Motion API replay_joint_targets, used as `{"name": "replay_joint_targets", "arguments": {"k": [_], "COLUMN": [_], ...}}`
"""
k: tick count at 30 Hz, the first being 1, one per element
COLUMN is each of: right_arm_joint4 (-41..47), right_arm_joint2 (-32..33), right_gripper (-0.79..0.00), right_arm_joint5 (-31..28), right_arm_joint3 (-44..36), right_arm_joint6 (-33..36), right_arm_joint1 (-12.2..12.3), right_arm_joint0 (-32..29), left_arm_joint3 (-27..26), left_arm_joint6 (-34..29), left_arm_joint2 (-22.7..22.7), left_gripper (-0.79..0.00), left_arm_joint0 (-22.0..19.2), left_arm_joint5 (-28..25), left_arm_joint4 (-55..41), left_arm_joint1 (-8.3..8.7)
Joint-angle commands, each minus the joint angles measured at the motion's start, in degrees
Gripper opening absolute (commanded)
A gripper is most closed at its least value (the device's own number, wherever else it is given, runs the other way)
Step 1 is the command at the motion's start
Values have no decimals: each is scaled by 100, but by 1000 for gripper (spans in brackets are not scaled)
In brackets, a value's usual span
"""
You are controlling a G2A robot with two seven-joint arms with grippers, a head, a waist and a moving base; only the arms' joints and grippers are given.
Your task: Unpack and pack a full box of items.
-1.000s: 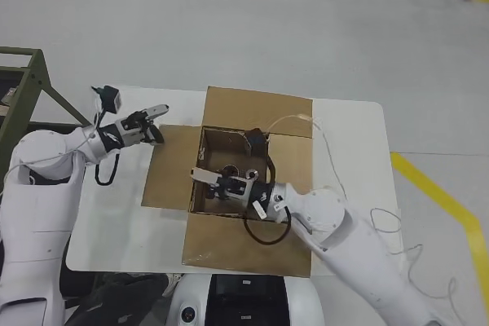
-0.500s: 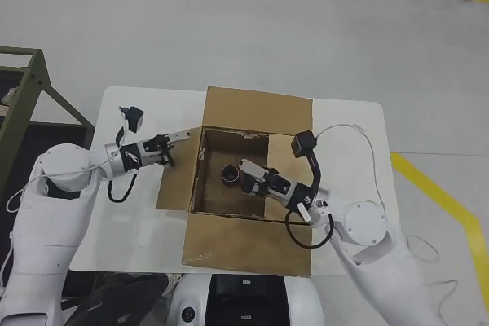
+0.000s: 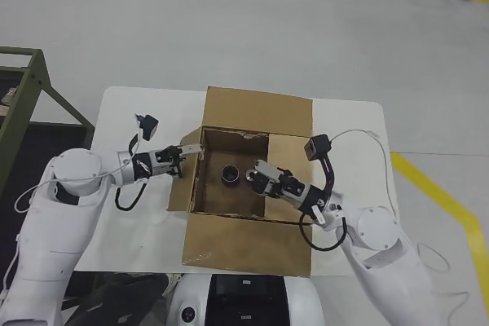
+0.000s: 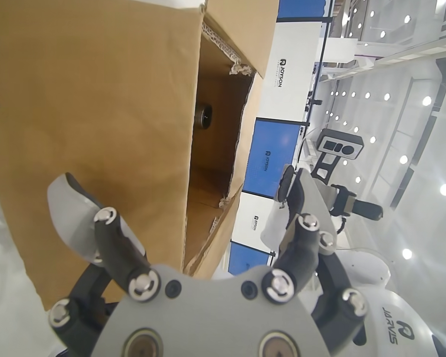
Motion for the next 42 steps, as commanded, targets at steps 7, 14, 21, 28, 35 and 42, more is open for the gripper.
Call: {"name": "replay_joint_targets", "arguments": {"k": [7,14,21,28,35,42], "right_arm_joint4": [46,65,109,51,20,-76], "right_arm_joint2": [142,189,179,183,198,360], "right_gripper": [0,0,0,0,0,0], "right_arm_joint5": [-45,-90,-120,128,378,724], "right_arm_joint3": [-36,-49,7,-5,-253,-563], "right_arm_joint6": [44,40,67,263,568,807], "right_arm_joint1": [38,59,69,98,146,222], "right_arm_joint0": [-121,-186,-154,-79,-166,-350], "left_arm_joint3": [-151,-191,-69,125,79,-31], "left_arm_joint6": [-62,-2,35,53,-49,-80], "left_arm_joint2": [123,194,-52,-477,-587,-472], "left_gripper": [0,0,0,0,0,0], "left_arm_joint0": [30,24,-77,-256,-506,-722], "left_arm_joint5": [79,112,119,92,110,196], "left_arm_joint4": [-28,-12,-141,-454,-560,-580], "left_arm_joint1": [19,35,78,132,176,200]}}
